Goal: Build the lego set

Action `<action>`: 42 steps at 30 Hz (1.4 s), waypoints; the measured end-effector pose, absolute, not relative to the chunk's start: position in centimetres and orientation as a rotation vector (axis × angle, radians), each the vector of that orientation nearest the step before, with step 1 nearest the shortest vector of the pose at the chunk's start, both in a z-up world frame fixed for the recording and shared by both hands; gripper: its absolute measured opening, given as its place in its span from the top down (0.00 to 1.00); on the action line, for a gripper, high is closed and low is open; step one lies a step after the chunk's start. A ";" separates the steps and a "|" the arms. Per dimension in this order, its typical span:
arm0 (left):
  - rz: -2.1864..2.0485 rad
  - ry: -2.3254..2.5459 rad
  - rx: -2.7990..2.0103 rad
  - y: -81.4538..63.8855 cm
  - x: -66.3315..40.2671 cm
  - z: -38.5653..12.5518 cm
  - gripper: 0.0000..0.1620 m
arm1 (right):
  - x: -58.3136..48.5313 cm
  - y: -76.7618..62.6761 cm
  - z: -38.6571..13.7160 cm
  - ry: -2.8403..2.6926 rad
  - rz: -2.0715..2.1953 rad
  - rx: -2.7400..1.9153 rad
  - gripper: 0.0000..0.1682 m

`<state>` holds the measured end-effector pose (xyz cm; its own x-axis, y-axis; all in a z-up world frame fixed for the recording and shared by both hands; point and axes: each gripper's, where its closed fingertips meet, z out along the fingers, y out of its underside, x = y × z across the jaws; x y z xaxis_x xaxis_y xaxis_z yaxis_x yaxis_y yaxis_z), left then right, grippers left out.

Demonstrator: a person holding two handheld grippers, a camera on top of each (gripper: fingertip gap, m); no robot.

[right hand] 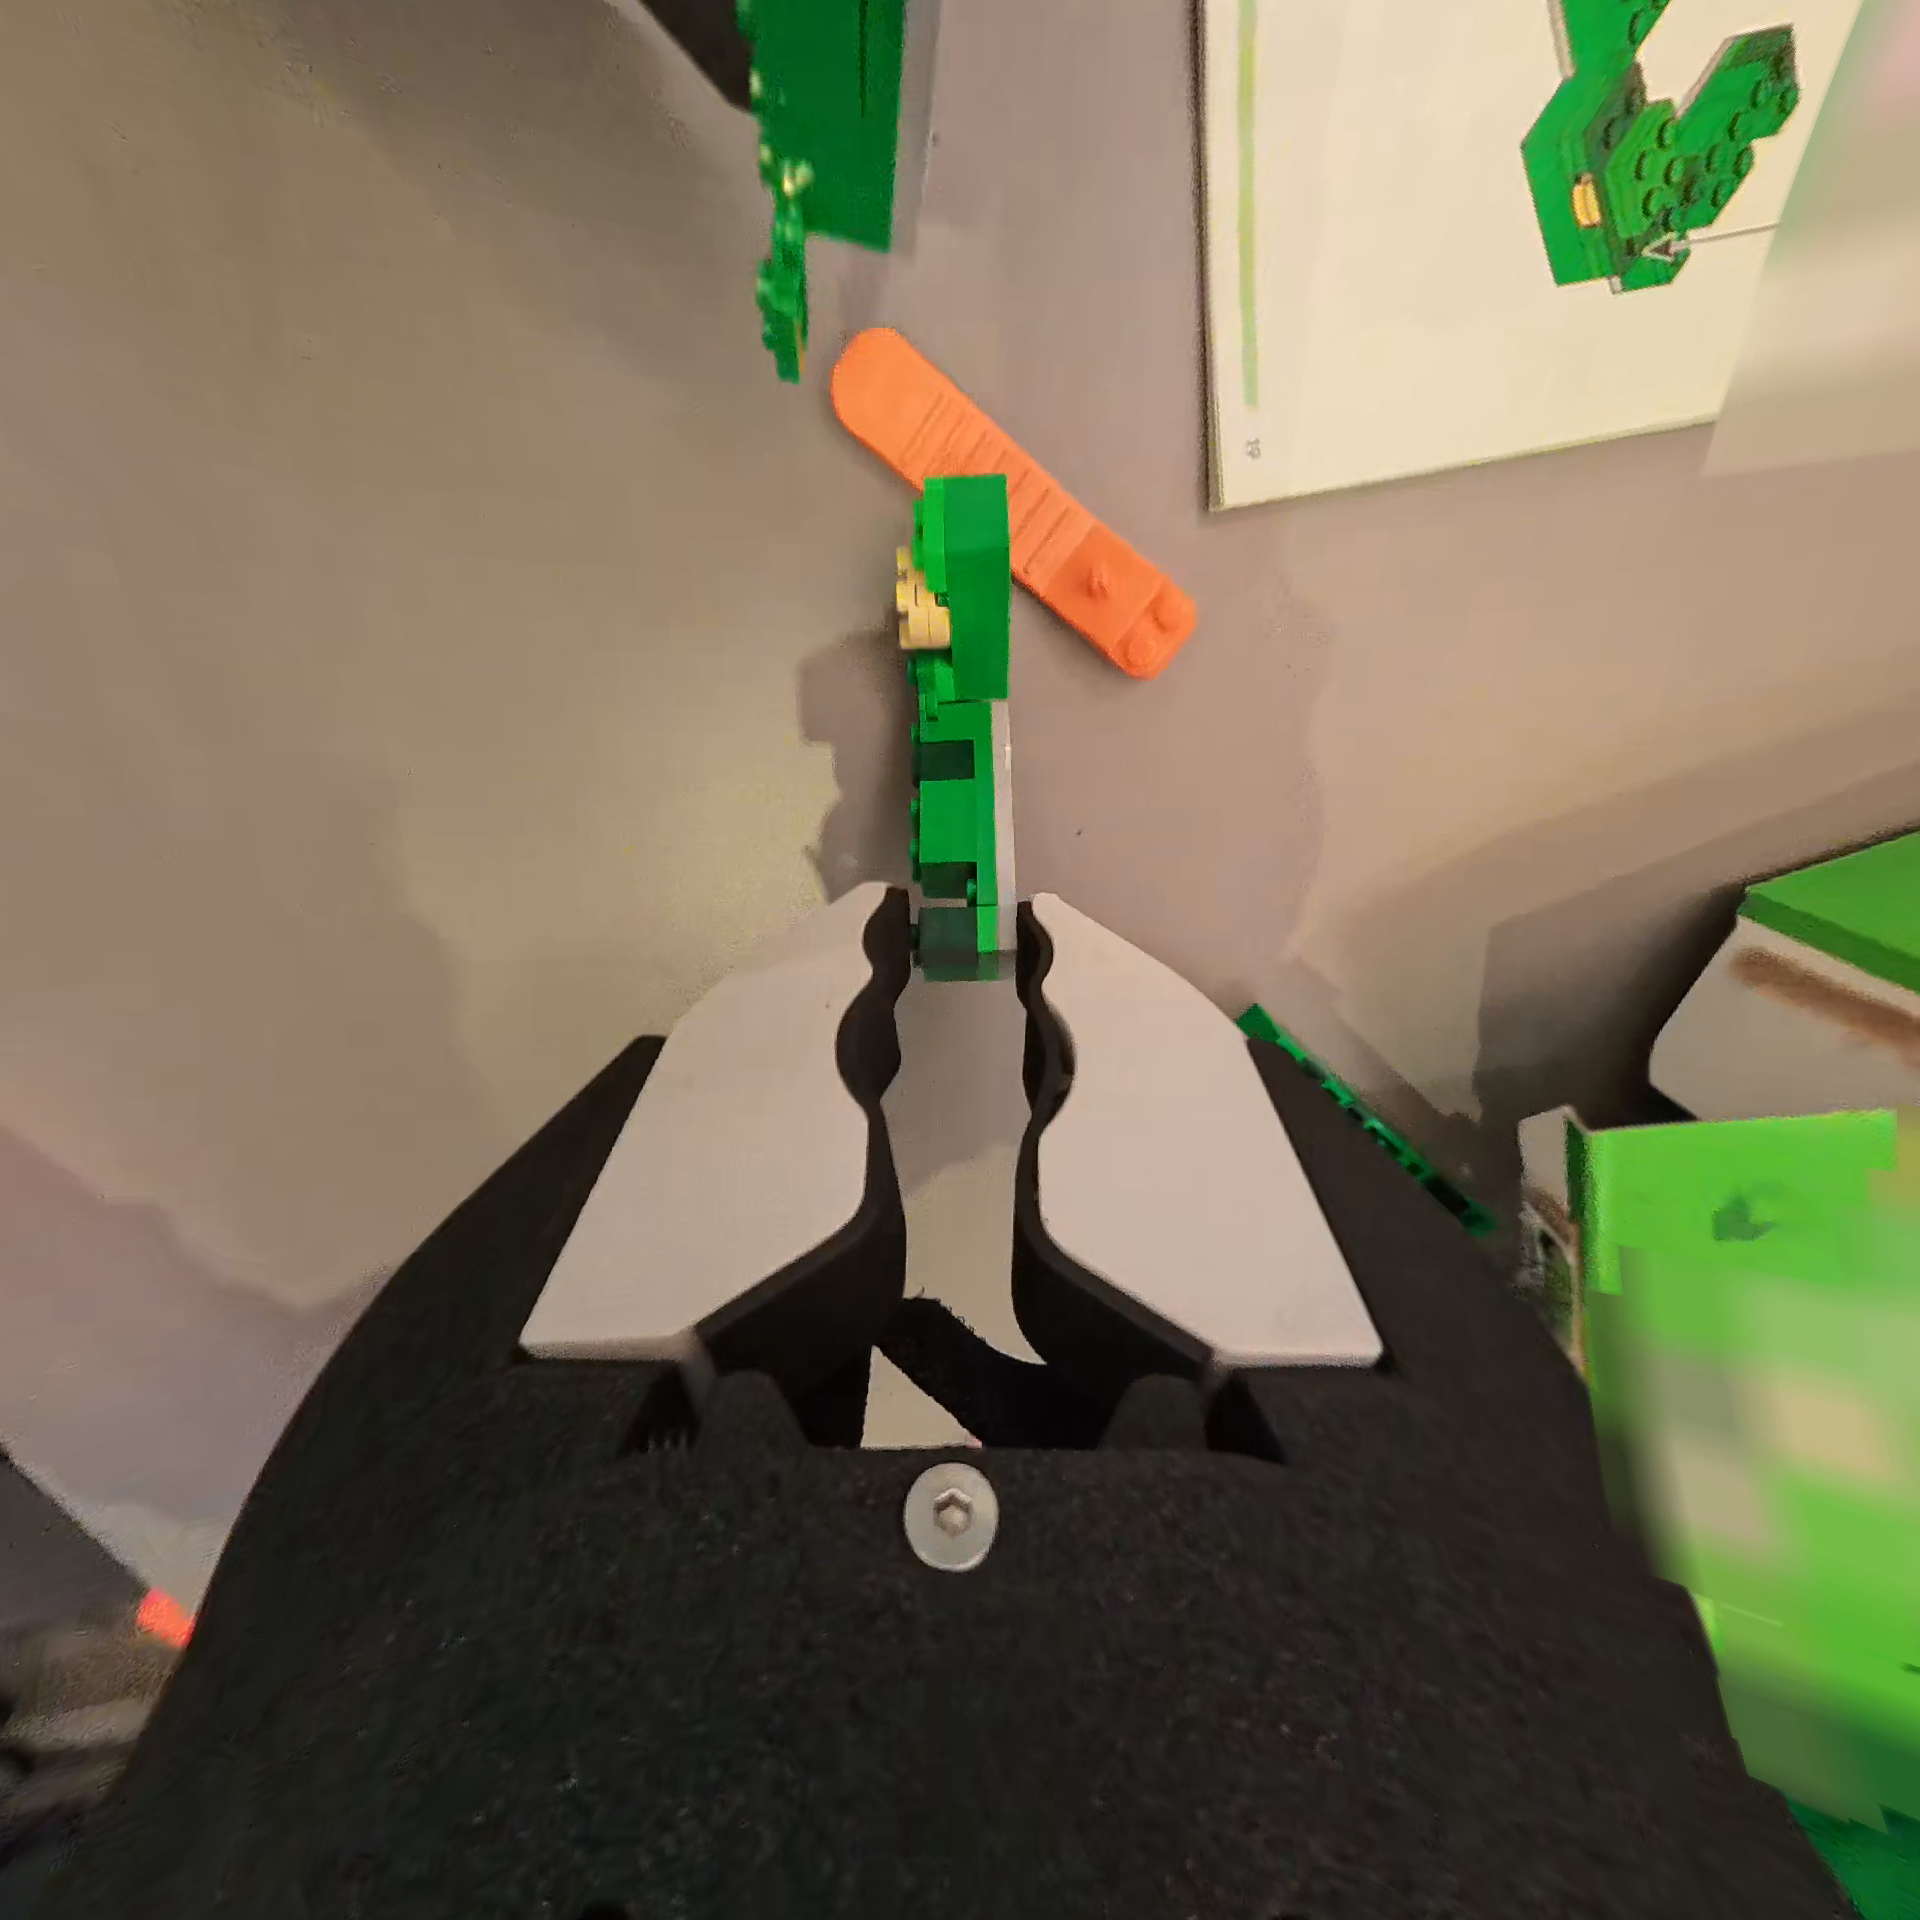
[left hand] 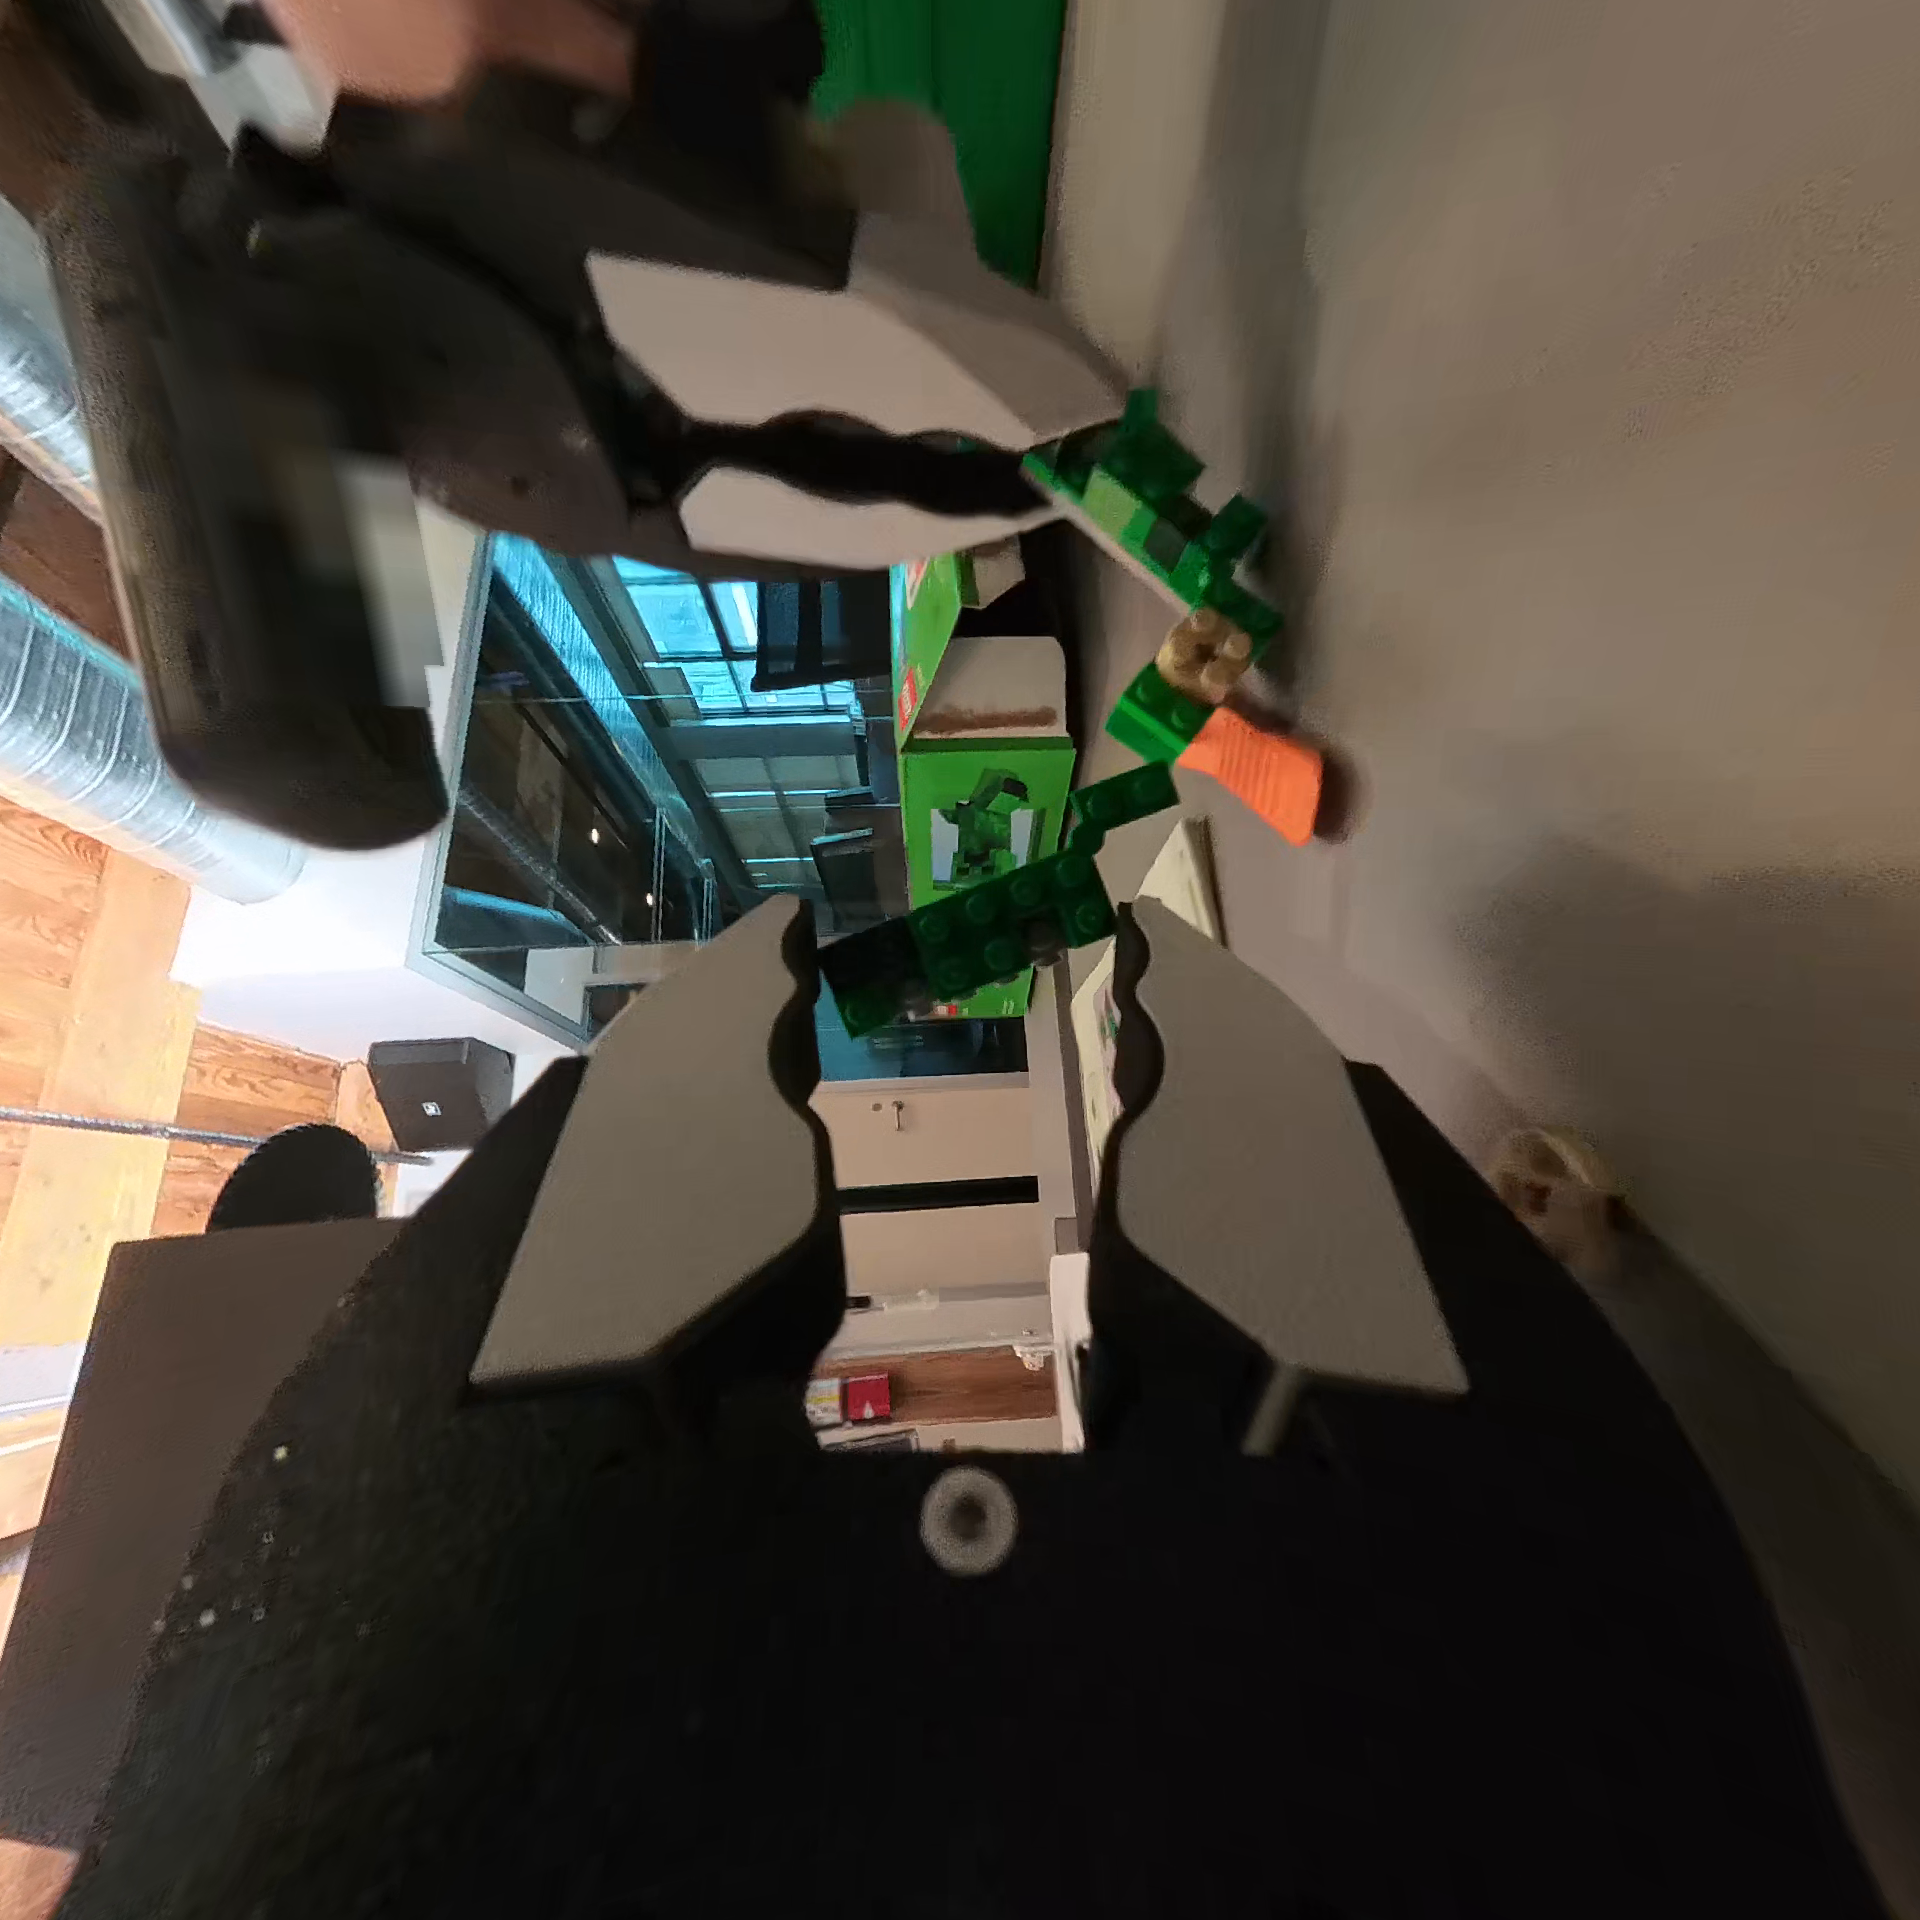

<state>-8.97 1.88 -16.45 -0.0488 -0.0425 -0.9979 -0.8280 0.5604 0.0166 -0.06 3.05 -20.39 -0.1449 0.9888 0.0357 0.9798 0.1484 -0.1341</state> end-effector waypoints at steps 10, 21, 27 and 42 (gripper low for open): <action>0.795 1.552 -0.734 1.9 -8.3 -17.2 0.67 | -1.3 2.6 -19.8 -2.395 0.008 -2.025 0.89; 0.749 1.455 -0.782 0.9 -6.8 -15.0 0.67 | 1.6 0.8 -19.3 -2.473 -0.116 -2.045 0.89; 0.711 1.487 -0.788 -0.4 -3.5 -16.0 0.67 | 2.9 -1.5 -19.1 -2.553 -0.121 -2.071 0.89; 0.736 1.577 -0.785 -1.2 -2.8 -17.9 0.67 | 1.0 -2.2 -18.9 -2.157 0.249 -1.839 0.72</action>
